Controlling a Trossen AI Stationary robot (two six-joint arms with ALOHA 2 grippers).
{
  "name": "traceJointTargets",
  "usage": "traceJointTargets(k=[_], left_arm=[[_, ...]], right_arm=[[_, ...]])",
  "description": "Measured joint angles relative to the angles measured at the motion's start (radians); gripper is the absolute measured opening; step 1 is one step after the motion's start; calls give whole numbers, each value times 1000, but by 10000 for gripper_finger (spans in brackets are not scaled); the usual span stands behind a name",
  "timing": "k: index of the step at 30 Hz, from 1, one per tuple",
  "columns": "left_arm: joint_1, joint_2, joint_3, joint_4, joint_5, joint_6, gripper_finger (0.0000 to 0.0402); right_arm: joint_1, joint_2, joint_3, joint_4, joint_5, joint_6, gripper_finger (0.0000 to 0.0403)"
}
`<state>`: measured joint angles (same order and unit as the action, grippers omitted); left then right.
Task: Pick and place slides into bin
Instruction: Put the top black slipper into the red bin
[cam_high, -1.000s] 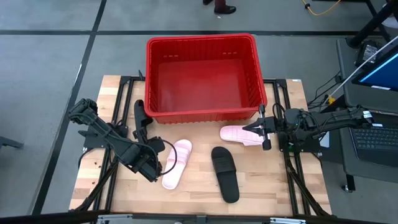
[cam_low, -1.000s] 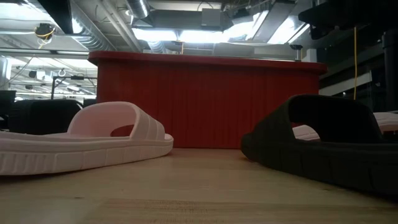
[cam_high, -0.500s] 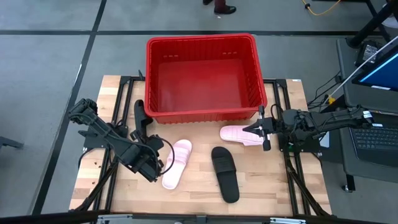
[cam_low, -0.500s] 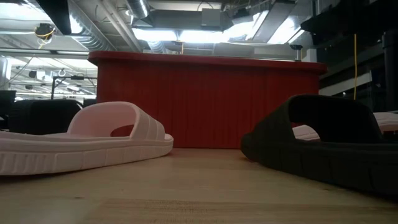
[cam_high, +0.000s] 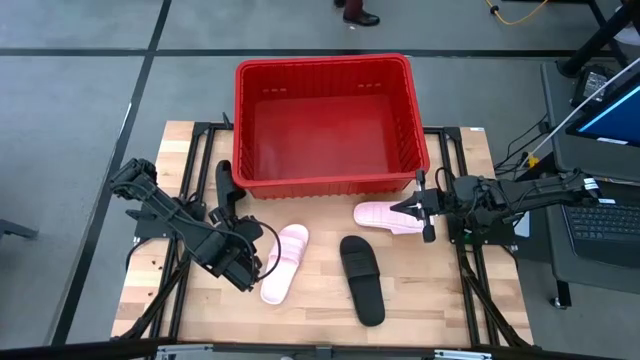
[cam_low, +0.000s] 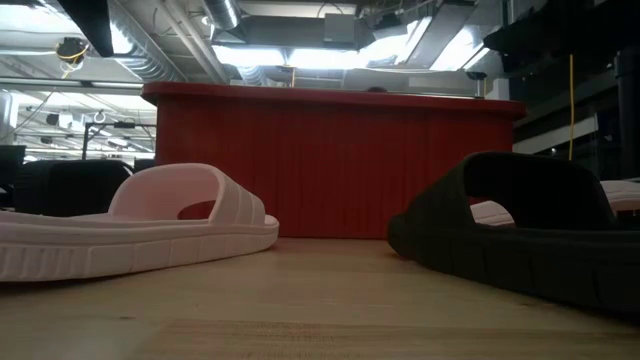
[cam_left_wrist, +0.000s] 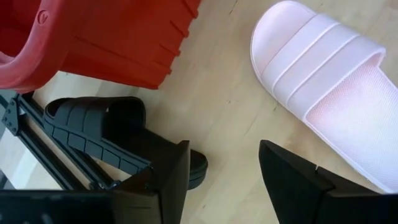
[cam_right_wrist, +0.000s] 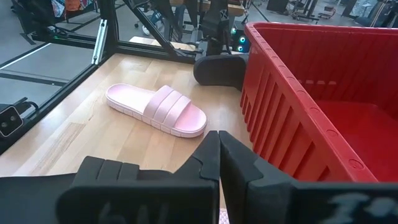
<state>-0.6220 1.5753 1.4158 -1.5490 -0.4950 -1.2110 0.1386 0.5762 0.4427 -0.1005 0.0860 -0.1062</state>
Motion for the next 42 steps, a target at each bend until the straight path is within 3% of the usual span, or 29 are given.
traceJointTargets(k=[10,25,33,42], left_arm=[[-4,12,-15,-20,-2,9,185],[-41,11,-197,-21,14,-97,187],[-94,11,-295,-22,-113,-254,186],[-104,11,-436,-22,-131,-392,186]], right_arm=[[0,0,0,0,0,-2,6],[0,0,0,-1,0,-3,6],[0,0,0,-1,0,-3,6],[0,0,0,-2,0,-2,6]])
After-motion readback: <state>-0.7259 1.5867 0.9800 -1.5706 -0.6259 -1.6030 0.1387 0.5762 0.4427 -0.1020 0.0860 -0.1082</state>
